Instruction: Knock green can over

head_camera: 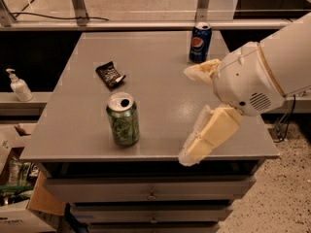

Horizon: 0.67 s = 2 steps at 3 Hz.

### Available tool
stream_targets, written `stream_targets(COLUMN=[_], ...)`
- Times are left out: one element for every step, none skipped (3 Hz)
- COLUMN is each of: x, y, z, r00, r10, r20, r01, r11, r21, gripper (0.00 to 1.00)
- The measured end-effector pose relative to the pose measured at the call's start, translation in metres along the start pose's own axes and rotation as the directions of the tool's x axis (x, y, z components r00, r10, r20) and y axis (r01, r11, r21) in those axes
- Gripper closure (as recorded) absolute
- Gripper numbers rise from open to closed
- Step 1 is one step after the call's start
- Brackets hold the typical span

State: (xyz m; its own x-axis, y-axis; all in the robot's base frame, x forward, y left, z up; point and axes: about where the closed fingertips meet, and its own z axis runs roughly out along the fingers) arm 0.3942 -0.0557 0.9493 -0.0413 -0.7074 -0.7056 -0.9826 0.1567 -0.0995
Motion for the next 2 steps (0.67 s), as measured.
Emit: stream_targets(x=[0.005, 0.007], y=[0.003, 0.003], z=[0.011, 0.035], r00=[0.999, 0.992], r10=[0.027, 0.063], r20=[0.042, 0.114], r01=[-0.028, -0.066], r11=[0.9995, 0.9976], r21=[0.016, 0.023], gripper=[0.00, 0.00])
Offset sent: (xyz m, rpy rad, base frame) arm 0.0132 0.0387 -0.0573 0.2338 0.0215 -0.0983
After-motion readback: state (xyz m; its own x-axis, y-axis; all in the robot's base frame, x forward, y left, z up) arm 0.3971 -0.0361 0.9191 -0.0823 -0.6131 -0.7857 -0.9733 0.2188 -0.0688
